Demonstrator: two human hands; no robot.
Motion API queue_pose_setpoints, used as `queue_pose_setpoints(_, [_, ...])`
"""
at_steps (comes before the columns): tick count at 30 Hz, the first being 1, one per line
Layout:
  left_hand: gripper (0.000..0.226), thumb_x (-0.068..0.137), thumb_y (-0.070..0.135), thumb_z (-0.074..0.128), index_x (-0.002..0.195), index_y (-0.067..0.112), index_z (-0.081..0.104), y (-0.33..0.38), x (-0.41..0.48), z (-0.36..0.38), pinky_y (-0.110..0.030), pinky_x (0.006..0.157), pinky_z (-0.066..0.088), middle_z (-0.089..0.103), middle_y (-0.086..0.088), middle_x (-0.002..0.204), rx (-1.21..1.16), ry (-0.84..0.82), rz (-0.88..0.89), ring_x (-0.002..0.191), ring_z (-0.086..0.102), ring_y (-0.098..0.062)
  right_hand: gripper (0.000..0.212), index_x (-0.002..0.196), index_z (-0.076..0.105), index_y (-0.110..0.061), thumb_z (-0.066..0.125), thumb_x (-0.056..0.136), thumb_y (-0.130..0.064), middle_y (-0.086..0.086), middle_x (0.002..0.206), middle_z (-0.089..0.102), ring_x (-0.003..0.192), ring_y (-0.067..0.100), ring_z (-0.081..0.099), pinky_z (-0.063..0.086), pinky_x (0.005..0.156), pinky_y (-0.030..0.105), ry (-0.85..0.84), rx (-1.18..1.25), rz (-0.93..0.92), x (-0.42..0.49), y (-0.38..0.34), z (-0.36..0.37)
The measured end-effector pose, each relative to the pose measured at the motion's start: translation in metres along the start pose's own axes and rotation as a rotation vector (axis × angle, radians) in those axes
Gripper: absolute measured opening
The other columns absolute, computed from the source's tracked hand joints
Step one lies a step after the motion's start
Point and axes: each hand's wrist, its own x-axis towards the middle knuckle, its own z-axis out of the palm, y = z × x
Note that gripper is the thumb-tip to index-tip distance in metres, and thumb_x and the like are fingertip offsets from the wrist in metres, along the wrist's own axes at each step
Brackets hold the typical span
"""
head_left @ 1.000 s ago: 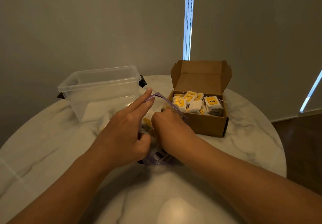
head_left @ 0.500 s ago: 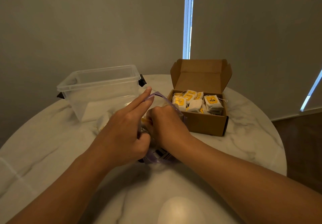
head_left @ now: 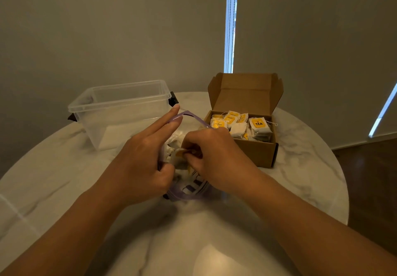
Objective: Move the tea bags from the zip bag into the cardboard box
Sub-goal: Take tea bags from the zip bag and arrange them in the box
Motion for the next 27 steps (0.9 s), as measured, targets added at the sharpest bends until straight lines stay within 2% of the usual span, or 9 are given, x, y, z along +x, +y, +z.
queue_pose_setpoints(4, [0.084, 0.069, 0.002, 0.062, 0.149, 0.007, 0.04, -0.009, -0.002, -0.007, 0.006, 0.069, 0.036, 0.029, 0.003, 0.161, -0.007, -0.01, 0.03, 0.117, 0.026, -0.031, 0.018, 0.105, 0.072, -0.02, 0.07, 0.087, -0.015, -0.005, 0.096, 0.07, 0.085, 0.005, 0.065, 0.058, 0.076, 0.026, -0.038, 0.19, -0.028, -0.001, 0.008, -0.018])
queue_pose_setpoints(6, [0.088, 0.068, -0.009, 0.067, 0.15, 0.007, 0.039, -0.01, -0.002, -0.009, 0.004, 0.073, 0.038, 0.029, 0.002, 0.161, -0.026, -0.029, 0.033, 0.124, 0.02, -0.019, 0.017, 0.102, 0.072, -0.018, 0.071, 0.086, -0.012, -0.005, 0.093, 0.072, 0.084, 0.007, 0.068, 0.059, 0.075, 0.029, -0.06, 0.325, -0.057, -0.002, 0.012, -0.026])
queue_pose_setpoints(9, [0.092, 0.066, -0.017, 0.07, 0.149, 0.007, 0.04, -0.011, -0.003, -0.011, -0.016, 0.09, 0.041, 0.03, 0.002, 0.16, -0.043, -0.042, 0.019, 0.117, 0.012, 0.003, 0.018, 0.102, 0.072, -0.012, 0.072, 0.084, -0.006, 0.002, 0.094, 0.073, 0.086, 0.014, 0.071, 0.06, 0.076, 0.034, -0.09, 0.543, -0.066, -0.003, 0.017, -0.035])
queue_pose_setpoints(12, [0.087, 0.068, -0.001, 0.065, 0.15, 0.012, 0.04, -0.014, -0.005, -0.016, -0.019, 0.08, 0.054, 0.028, 0.01, 0.161, -0.04, -0.055, 0.02, 0.125, 0.05, -0.012, 0.018, 0.099, 0.071, -0.009, 0.071, 0.082, -0.003, 0.009, 0.092, 0.074, 0.084, 0.021, 0.072, 0.06, 0.074, 0.034, -0.095, 0.705, -0.083, -0.005, 0.021, -0.042])
queue_pose_setpoints(14, [0.088, 0.067, 0.008, 0.062, 0.151, 0.02, 0.039, -0.015, -0.007, -0.019, -0.033, 0.073, 0.06, 0.025, 0.018, 0.161, -0.038, -0.08, -0.008, 0.097, 0.067, -0.036, 0.018, 0.098, 0.07, -0.005, 0.072, 0.081, -0.001, 0.012, 0.092, 0.074, 0.084, 0.025, 0.072, 0.06, 0.072, 0.032, -0.083, 0.771, -0.093, -0.005, 0.024, -0.046])
queue_pose_setpoints(16, [0.088, 0.066, 0.009, 0.059, 0.15, 0.025, 0.038, -0.016, -0.008, -0.02, -0.022, 0.053, 0.054, 0.025, 0.021, 0.16, -0.033, -0.088, -0.021, 0.061, 0.061, -0.033, 0.02, 0.098, 0.069, -0.001, 0.073, 0.078, 0.001, 0.015, 0.092, 0.073, 0.084, 0.029, 0.072, 0.06, 0.071, 0.034, -0.033, 0.824, -0.087, -0.005, 0.03, -0.05])
queue_pose_setpoints(18, [0.088, 0.066, 0.009, 0.058, 0.15, 0.024, 0.038, -0.017, -0.01, -0.019, -0.015, 0.044, 0.043, 0.025, 0.022, 0.16, -0.033, -0.099, -0.034, 0.045, 0.05, -0.021, 0.024, 0.098, 0.068, -0.001, 0.074, 0.075, 0.001, 0.015, 0.089, 0.073, 0.081, 0.033, 0.071, 0.059, 0.067, 0.035, 0.054, 0.894, -0.06, -0.005, 0.038, -0.055])
queue_pose_setpoints(24, [0.088, 0.066, 0.011, 0.057, 0.151, 0.025, 0.037, -0.017, -0.01, -0.018, -0.014, 0.044, 0.043, 0.024, 0.024, 0.159, -0.058, -0.113, -0.07, 0.051, 0.057, -0.03, 0.033, 0.103, 0.064, -0.004, 0.077, 0.073, -0.007, 0.018, 0.082, 0.073, 0.075, 0.037, 0.071, 0.059, 0.064, 0.036, 0.241, 0.819, 0.077, 0.005, 0.068, -0.072])
queue_pose_setpoints(27, [0.088, 0.066, 0.009, 0.057, 0.15, 0.024, 0.039, -0.016, -0.01, -0.016, -0.01, 0.045, 0.04, 0.025, 0.022, 0.16, -0.069, -0.109, -0.065, 0.046, 0.05, -0.016, 0.029, 0.103, 0.066, -0.005, 0.077, 0.076, -0.005, 0.013, 0.083, 0.073, 0.073, 0.025, 0.073, 0.058, 0.061, 0.029, 0.215, 0.648, 0.142, 0.029, 0.078, -0.078])
